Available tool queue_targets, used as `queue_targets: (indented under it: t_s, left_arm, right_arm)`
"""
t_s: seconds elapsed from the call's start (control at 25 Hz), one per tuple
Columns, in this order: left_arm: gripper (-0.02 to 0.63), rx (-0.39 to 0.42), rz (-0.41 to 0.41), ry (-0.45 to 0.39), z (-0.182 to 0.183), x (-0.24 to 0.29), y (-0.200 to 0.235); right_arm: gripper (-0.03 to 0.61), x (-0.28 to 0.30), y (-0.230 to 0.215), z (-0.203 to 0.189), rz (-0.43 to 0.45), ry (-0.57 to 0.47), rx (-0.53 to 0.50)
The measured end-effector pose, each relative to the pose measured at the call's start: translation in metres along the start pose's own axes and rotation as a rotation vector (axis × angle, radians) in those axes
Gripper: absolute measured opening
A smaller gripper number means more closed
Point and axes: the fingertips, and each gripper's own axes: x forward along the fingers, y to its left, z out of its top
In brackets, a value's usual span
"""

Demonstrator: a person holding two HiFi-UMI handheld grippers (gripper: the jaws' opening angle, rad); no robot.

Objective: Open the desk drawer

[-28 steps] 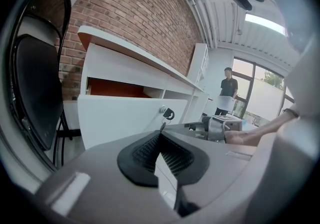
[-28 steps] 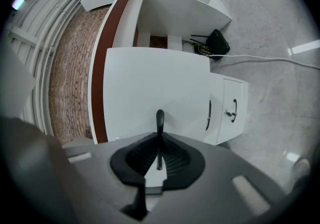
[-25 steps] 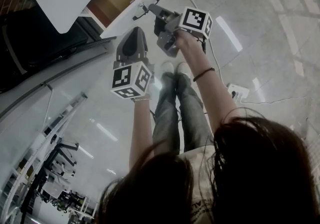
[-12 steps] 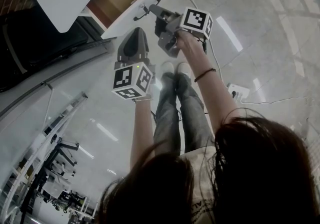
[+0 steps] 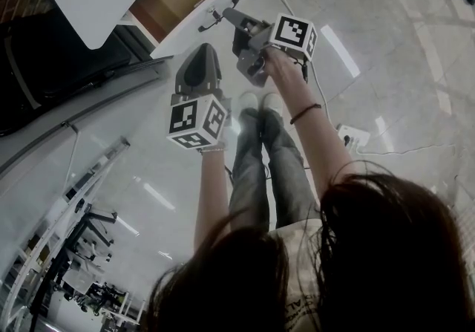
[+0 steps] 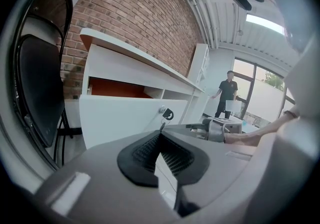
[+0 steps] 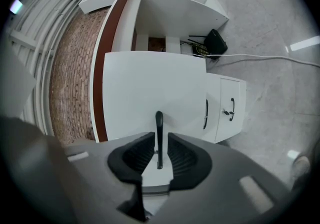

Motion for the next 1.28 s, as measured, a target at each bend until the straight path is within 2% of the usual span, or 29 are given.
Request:
queue_targets:
  t_s: [0.36,0.64,0.92,1.28]
  left_arm:
    - [-0.002,-0.004,-0.013,0.004,0.003,-0.001,-0.006]
    - [-0.002,-0.007,-0.035,0.002,0.021,-0.017,-0.022]
    - [-0.002,-0.024,-0.044,-0.011,0.041,-0.042,-0.037]
    - [-0.002,-0.031,-0.059,-0.048,0.077,-0.074,-0.054]
  right_arm:
    - [0.077,-0.011,0.01,0.0,-0.018,0.016,-0.042]
    - [0.075,-0.03,0.051,-0.012,0.009,0.074,-0.173]
    - [0.049,-0.052,0.111,-0.028,0.051,0.132,-0.387]
    - [0.017,-0.076,0.183,-0.048,0.043,0.16,-0.697]
